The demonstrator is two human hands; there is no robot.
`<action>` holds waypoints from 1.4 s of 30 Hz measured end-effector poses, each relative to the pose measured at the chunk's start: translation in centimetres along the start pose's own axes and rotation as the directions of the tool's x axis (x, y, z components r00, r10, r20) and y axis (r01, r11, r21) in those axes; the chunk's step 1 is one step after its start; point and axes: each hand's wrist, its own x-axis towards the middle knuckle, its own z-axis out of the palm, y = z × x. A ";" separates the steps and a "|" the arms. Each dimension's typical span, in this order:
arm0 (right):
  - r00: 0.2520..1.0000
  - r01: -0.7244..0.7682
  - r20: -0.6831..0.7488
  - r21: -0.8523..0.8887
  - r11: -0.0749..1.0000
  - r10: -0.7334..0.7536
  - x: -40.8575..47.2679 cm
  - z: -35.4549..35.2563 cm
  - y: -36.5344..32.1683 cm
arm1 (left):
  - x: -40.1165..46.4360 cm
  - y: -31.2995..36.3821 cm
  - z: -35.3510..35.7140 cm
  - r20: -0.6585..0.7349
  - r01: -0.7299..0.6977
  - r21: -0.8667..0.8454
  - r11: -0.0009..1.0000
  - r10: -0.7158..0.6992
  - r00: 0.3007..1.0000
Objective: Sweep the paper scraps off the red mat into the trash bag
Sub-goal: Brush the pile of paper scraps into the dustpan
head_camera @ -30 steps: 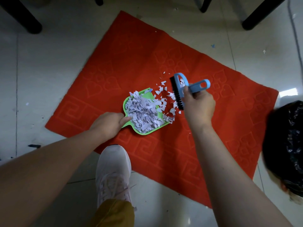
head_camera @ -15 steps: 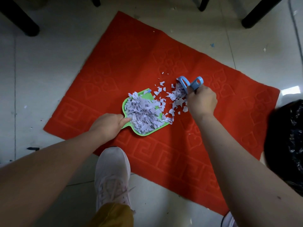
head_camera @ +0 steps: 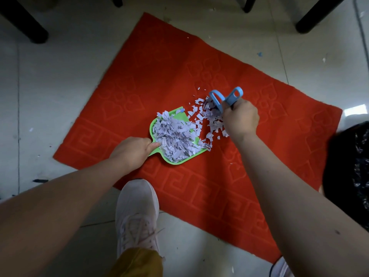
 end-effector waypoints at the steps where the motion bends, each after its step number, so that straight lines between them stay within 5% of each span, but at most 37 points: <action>1: 1.000 0.008 0.004 0.014 1.000 -0.008 -0.3 0.0 0.0 | 0.0 0.0 0.0 -0.002 0.001 -0.005 1.000 -0.001 1.000; 9: 0.994 0.043 -0.098 -0.020 0.999 -0.045 0.3 -1.6 -0.6 | 0.2 -0.2 0.2 -0.002 -0.009 -0.011 1.000 0.009 1.000; 17: 0.995 0.078 0.071 -0.052 0.996 -0.075 -1.1 0.8 -1.5 | 0.3 -0.2 0.0 0.003 -0.017 -0.012 1.000 0.017 1.000; 26: 0.991 0.128 -0.017 -0.063 0.990 -0.129 -1.1 -0.6 -2.1 | 0.0 -0.2 0.1 -0.004 -0.030 -0.025 0.999 0.030 1.000; 34: 0.982 0.148 0.131 -0.068 0.987 -0.138 -2.5 1.6 -2.6 | 0.0 -0.2 0.0 0.006 -0.015 -0.020 1.000 0.015 1.000; 42: 0.993 0.119 0.011 -0.060 0.991 -0.118 -2.2 0.3 -2.3 | 0.0 0.0 -0.1 0.002 -0.025 -0.033 0.999 0.025 1.000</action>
